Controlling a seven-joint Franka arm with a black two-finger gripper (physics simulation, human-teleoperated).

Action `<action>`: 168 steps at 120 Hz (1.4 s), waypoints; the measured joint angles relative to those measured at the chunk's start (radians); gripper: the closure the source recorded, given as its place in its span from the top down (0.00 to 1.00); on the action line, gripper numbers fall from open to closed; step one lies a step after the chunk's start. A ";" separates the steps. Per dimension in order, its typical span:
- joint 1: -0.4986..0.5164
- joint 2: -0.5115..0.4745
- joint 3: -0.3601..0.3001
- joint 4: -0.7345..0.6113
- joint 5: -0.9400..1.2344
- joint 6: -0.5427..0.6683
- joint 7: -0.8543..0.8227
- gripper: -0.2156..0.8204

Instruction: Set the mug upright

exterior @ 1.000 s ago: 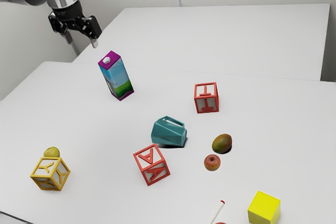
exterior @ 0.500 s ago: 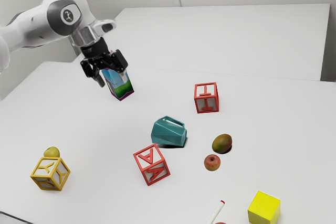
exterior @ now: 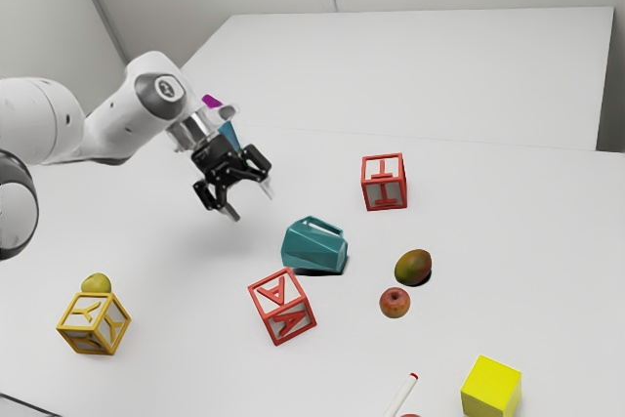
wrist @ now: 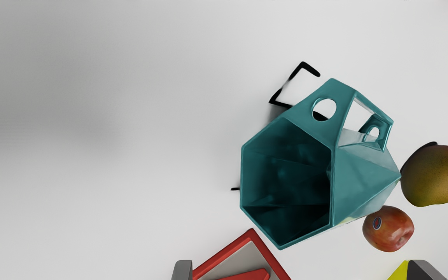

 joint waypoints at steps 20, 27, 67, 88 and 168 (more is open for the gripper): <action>0.000 0.042 -0.001 0.002 -0.050 0.019 0.003 0.79; -0.001 0.056 -0.001 0.005 -0.067 0.026 0.005 0.79; -0.012 0.112 -0.034 0.001 -0.192 0.079 0.009 0.79; -0.013 0.140 -0.063 -0.003 -0.244 0.097 0.011 0.79; -0.027 0.151 -0.099 0.014 -0.281 0.132 0.001 0.11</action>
